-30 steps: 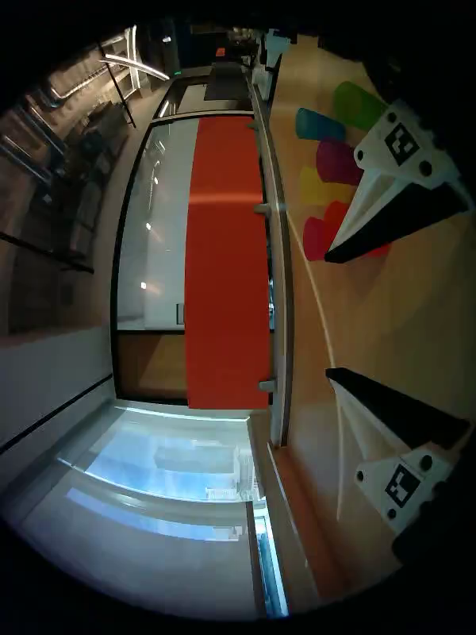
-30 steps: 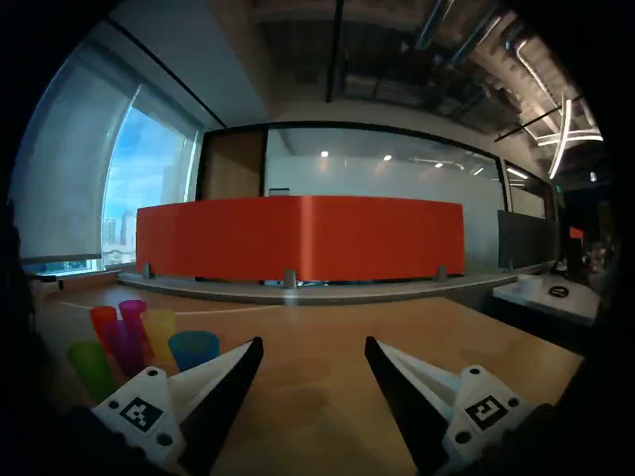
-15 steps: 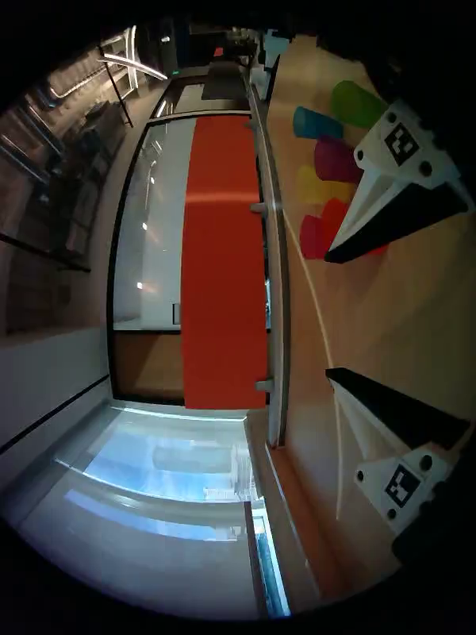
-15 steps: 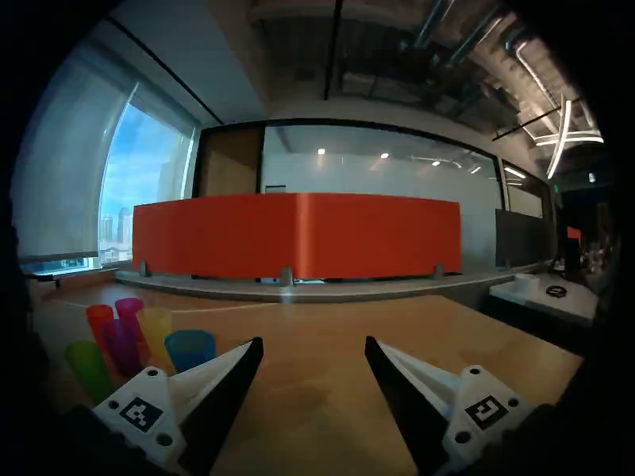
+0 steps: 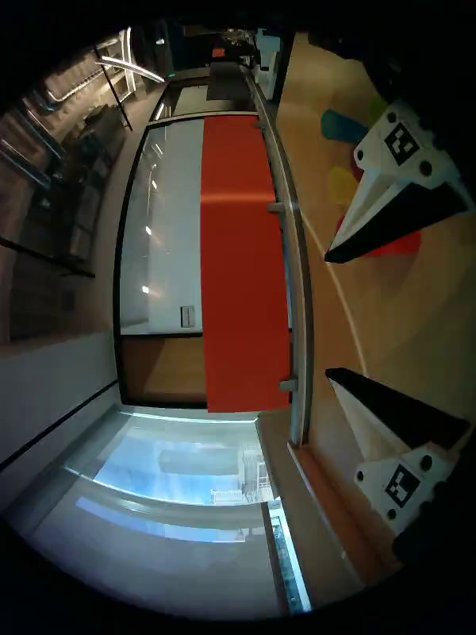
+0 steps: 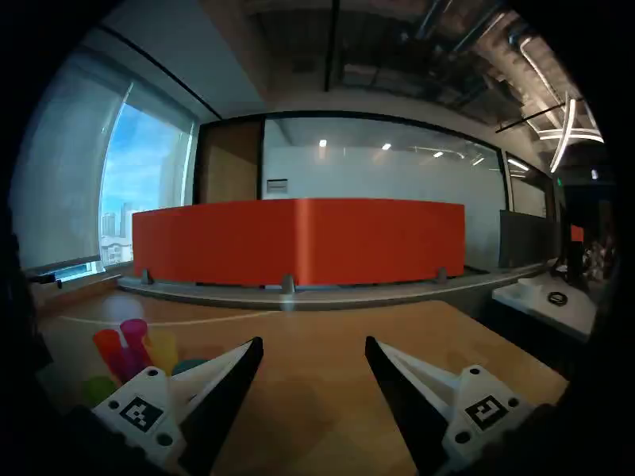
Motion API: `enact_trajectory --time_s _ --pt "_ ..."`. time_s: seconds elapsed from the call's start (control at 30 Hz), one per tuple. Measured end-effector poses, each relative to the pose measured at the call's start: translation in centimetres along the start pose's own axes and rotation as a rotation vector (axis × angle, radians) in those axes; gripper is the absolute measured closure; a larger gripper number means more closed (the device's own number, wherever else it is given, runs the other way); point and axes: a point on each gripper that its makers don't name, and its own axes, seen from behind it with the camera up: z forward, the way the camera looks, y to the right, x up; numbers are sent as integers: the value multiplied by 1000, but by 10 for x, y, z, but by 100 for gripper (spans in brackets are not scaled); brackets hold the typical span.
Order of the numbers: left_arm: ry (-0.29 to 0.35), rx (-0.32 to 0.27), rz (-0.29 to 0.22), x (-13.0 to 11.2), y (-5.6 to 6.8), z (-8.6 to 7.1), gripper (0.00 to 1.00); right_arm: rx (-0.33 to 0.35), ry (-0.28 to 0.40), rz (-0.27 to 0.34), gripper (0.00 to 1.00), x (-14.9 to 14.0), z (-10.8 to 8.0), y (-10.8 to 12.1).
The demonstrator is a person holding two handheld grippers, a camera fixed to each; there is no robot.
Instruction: Pour water
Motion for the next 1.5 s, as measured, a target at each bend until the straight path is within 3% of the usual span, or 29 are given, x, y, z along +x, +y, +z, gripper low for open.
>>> enact_trajectory --time_s 0.4,0.7,1.07,1.37,1.5 --pt "-9 -30 16 74 -5 17 2 31 -18 -45 1 66 13 -6" --pt "-8 -72 22 118 -1 27 2 46 0 -41 1 120 21 -8" --pt "-35 -100 1 126 -1 33 2 75 -8 -48 1 126 21 -10" --pt "-49 -203 -6 124 20 34 2 194 -4 -28 1 129 19 -29" --pt "-49 -284 -12 126 38 32 2 272 -4 -23 1 132 15 -44"
